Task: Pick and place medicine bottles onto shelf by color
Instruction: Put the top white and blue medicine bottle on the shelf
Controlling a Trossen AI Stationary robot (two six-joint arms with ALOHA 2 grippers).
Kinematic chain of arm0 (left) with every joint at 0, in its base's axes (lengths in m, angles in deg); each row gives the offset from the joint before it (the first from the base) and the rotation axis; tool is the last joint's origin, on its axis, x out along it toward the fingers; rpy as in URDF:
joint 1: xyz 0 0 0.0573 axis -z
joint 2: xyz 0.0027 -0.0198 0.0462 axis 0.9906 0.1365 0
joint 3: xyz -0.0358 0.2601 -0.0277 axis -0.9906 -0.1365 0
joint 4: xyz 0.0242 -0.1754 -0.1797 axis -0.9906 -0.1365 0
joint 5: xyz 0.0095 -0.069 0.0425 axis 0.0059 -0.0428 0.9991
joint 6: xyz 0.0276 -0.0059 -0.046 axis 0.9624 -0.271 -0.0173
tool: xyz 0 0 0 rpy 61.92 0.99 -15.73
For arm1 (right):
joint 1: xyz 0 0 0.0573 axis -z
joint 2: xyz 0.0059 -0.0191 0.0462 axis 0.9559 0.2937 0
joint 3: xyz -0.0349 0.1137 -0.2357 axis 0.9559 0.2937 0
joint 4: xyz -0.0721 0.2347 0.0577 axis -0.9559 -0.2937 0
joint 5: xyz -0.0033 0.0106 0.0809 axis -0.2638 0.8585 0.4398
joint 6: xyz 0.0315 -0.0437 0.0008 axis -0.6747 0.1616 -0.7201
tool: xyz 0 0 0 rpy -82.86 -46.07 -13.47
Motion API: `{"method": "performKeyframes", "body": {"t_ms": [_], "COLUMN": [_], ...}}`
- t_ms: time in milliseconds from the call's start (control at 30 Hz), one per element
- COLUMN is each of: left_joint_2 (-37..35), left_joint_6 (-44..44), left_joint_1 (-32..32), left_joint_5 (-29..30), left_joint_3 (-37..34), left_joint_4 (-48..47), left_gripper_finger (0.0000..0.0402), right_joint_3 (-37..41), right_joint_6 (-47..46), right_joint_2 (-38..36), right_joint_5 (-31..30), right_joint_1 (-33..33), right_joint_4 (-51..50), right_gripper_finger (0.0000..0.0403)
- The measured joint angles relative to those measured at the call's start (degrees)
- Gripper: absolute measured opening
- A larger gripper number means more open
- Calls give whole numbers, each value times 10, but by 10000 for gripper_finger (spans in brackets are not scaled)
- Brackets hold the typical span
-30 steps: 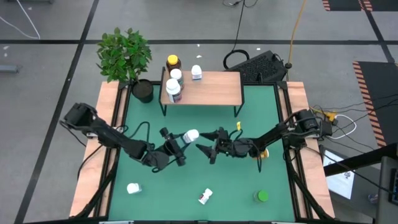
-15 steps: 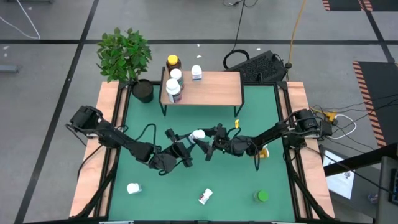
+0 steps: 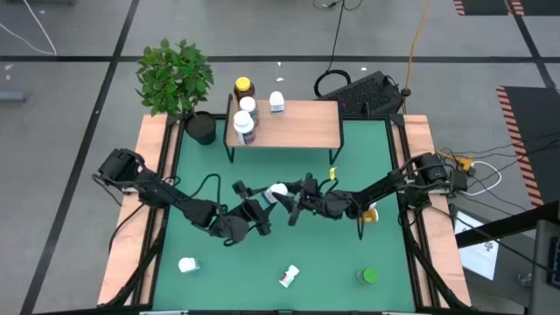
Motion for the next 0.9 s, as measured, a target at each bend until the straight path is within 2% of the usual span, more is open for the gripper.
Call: {"method": "performKeyframes", "body": {"t_ms": [133, 233, 333, 433, 533, 633, 733, 900], "left_joint_2": [-14, -40, -77, -100, -106, -106, -105, -104], "left_joint_6": [-12, -45, -92, -153, -187, -203, -205, -206], "left_joint_1": [9, 17, 19, 16, 15, 11, 2, -7], "left_joint_5": [-10, -7, -28, -33, -33, -39, -62, -69], "left_joint_3": [0, 0, 0, 0, 0, 0, 0, 0], "left_joint_4": [-51, -106, -166, -224, -264, -281, -282, -282], "left_gripper_finger": [290, 301, 302, 292, 281, 275, 275, 276], "right_joint_3": [0, -4, -34, -101, -190, -275, -326, -346], "right_joint_6": [59, 99, 160, 259, 330, 384, 420, 441], "right_joint_2": [-18, -66, -129, -176, -188, -184, -168, -124], "right_joint_5": [22, 80, 135, 206, 253, 316, 401, 549], "right_joint_1": [7, 33, 79, 140, 204, 271, 331, 409], "right_joint_4": [-30, -83, -225, -405, -569, -678, -712, -694], "right_gripper_finger": [162, 163, 163, 163, 164, 164, 165, 166]}}
